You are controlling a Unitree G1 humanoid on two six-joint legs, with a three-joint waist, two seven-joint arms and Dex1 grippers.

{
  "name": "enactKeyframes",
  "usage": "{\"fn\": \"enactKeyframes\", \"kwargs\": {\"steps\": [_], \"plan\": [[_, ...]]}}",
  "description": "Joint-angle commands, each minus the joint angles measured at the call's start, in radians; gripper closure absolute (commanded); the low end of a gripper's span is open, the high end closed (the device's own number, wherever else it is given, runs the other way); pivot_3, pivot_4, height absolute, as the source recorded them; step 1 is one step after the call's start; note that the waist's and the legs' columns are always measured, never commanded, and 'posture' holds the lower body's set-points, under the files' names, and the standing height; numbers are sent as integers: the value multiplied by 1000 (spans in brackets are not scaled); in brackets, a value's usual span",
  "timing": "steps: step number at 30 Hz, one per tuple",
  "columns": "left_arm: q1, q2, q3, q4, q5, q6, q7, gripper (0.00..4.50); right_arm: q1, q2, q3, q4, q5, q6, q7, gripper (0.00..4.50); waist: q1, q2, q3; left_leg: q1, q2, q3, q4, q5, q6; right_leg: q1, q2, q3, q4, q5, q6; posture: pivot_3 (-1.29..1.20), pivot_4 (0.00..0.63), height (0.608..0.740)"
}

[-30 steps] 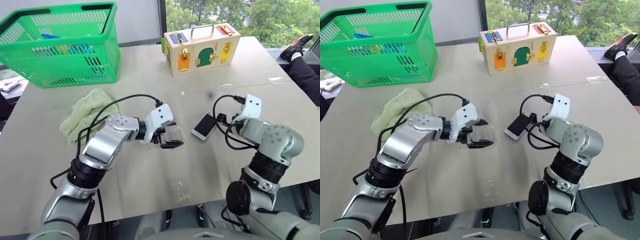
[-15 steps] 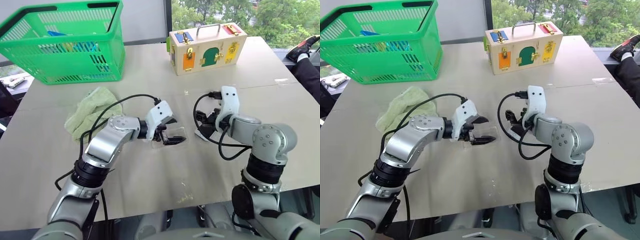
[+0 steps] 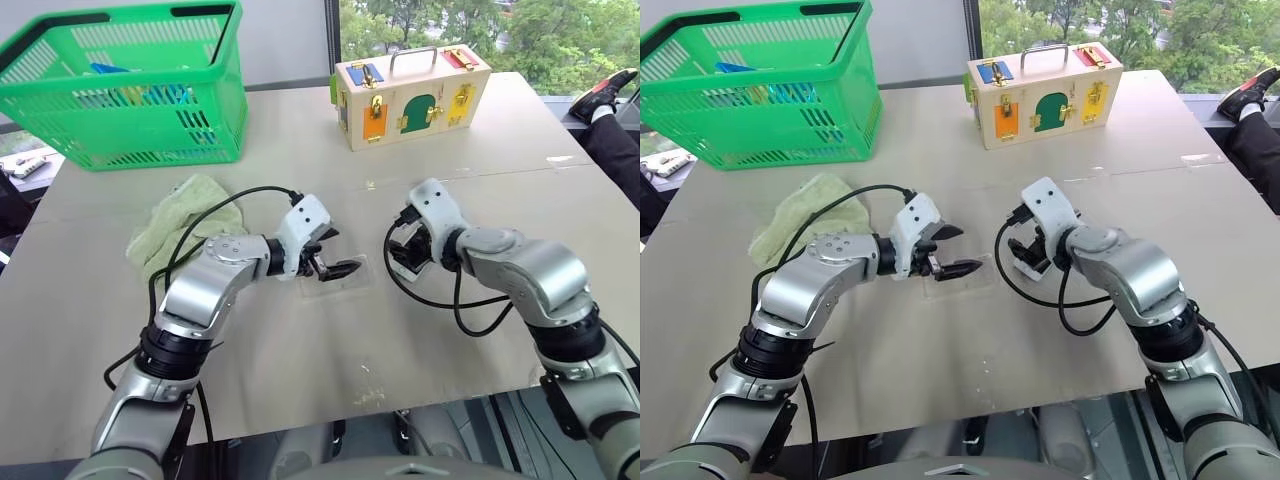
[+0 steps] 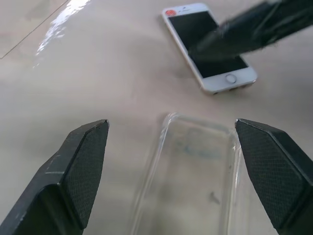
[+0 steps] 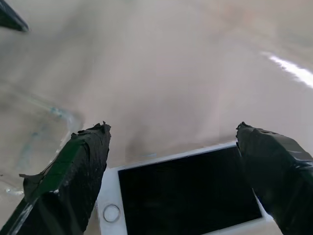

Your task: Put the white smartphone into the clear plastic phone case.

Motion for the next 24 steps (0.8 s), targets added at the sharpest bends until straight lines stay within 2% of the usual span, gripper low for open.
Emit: {"fn": "enactKeyframes", "kwargs": {"steps": [1, 3, 9, 16, 24], "plan": [[44, 45, 47, -56, -34, -39, -37, 265, -60, 7, 24, 51, -48, -58, 34, 37, 4, 0, 0, 0, 0, 0, 0, 0, 0, 0, 0, 0, 0, 0, 0, 0, 150, 740], [83, 79, 65, -77, -55, -81, -84, 265, -84, 9, 50, 91, -73, -82, 56, 37, 2, 0, 0, 0, 0, 0, 0, 0, -1, 0, -1, 0, -1, 0, 0, 0, 150, 740], [142, 90, 146, -52, -123, -222, -160, 265, -150, 4, 133, 209, -151, -144, 134, 37, 10, 0, 0, -1, 0, -1, -1, 1, -1, 0, -2, 0, -2, 0, 0, 0, 150, 740], [202, 101, 242, -50, -241, -293, -263, 265, -164, -127, 220, 199, -206, -185, 302, 37, 12, 0, 0, -1, 0, -1, -1, 0, -1, 0, -3, 0, -4, 0, 0, 0, 150, 740], [244, 72, 321, -85, -338, -294, -229, 265, -125, -267, 286, 118, -241, -210, 466, 37, 12, 0, 0, -1, 0, -1, -1, 0, 0, 0, -4, -1, -5, 0, 0, 0, 150, 740]]}}
